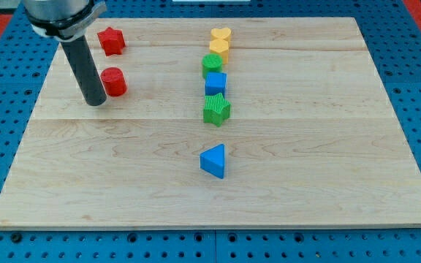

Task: Slide the red circle into the bottom side of the red star

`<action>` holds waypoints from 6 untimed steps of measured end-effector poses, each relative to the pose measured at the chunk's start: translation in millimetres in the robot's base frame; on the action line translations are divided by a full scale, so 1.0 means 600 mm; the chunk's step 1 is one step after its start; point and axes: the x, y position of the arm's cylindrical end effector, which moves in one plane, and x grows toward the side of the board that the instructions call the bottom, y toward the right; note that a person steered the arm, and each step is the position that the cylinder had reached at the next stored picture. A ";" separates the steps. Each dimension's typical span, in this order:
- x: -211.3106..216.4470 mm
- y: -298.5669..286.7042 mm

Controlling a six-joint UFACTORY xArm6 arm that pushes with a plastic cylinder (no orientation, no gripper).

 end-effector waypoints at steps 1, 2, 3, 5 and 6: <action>0.008 0.023; -0.045 0.046; -0.116 0.046; -0.222 0.055; -0.231 0.125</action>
